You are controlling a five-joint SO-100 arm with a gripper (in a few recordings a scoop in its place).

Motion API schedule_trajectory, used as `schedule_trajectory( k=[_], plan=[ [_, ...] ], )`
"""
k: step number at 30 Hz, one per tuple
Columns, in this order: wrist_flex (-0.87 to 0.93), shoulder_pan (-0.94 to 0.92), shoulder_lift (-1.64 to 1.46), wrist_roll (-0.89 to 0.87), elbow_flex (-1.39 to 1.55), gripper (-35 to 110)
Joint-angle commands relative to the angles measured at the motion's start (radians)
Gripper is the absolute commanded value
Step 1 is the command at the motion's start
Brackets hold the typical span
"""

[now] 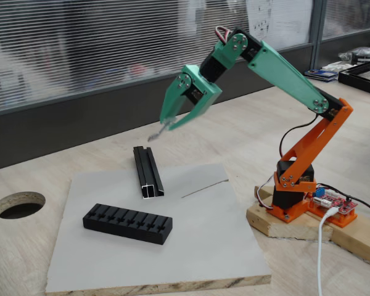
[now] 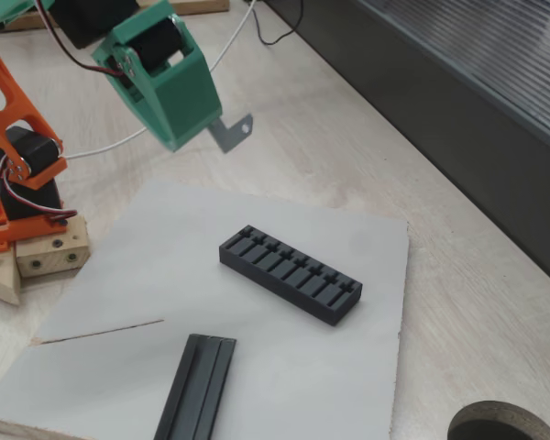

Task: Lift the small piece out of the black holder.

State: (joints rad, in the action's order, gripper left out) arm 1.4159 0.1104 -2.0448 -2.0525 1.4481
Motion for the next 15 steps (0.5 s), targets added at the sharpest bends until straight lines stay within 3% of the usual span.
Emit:
schedule_trajectory(
  k=[1, 8, 15],
  plan=[
    [-0.100, 0.006, -0.060, -0.020, -0.012, 5],
    [-0.259, 0.006, -0.064, -0.018, -0.012, 5],
    [-0.307, 0.006, -0.101, -0.018, -0.011, 5]
  ],
)
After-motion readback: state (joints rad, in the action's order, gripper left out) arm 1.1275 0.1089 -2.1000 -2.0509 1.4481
